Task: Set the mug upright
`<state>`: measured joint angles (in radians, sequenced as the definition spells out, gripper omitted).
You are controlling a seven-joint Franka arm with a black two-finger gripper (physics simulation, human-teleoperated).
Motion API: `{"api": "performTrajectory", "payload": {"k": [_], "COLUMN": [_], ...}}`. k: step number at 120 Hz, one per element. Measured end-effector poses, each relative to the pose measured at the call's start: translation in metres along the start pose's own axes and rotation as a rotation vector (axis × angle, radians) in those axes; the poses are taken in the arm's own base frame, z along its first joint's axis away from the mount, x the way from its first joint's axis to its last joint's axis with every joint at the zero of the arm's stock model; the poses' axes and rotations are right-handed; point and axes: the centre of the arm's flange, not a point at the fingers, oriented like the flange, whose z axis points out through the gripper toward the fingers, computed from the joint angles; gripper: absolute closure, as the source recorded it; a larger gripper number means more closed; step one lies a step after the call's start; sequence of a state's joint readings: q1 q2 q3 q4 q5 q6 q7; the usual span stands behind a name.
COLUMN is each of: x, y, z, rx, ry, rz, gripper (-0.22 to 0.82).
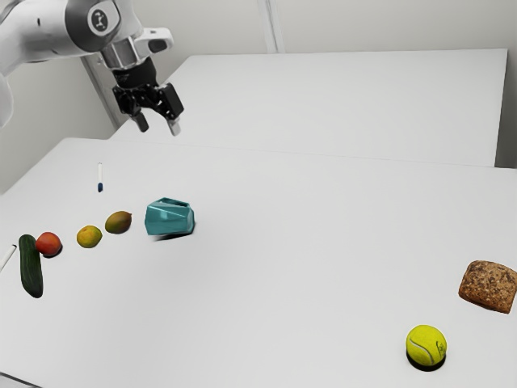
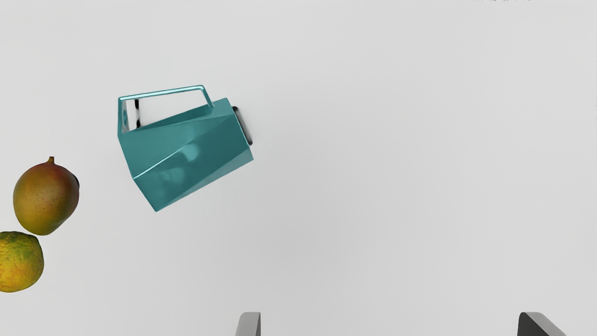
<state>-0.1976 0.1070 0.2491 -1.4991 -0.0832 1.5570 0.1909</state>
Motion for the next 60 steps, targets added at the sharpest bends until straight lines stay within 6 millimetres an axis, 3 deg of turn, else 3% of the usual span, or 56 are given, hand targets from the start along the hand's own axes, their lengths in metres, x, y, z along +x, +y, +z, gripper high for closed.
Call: {"api": "performTrajectory", "payload": {"k": [16, 27, 47, 60], "x": [0.003, 0.005, -0.004, -0.001], "y": [-0.003, -0.01, -0.075, -0.1], "z": [0.001, 0.024, 0.095, 0.122], "rx": [-0.014, -0.092, -0.332, -0.416], "ry": [0.022, 0.002, -0.039, -0.032], "rz": [0.004, -0.021, -0.176, -0.214], "gripper": [0.0, 0.0, 0.0, 0.0]}}
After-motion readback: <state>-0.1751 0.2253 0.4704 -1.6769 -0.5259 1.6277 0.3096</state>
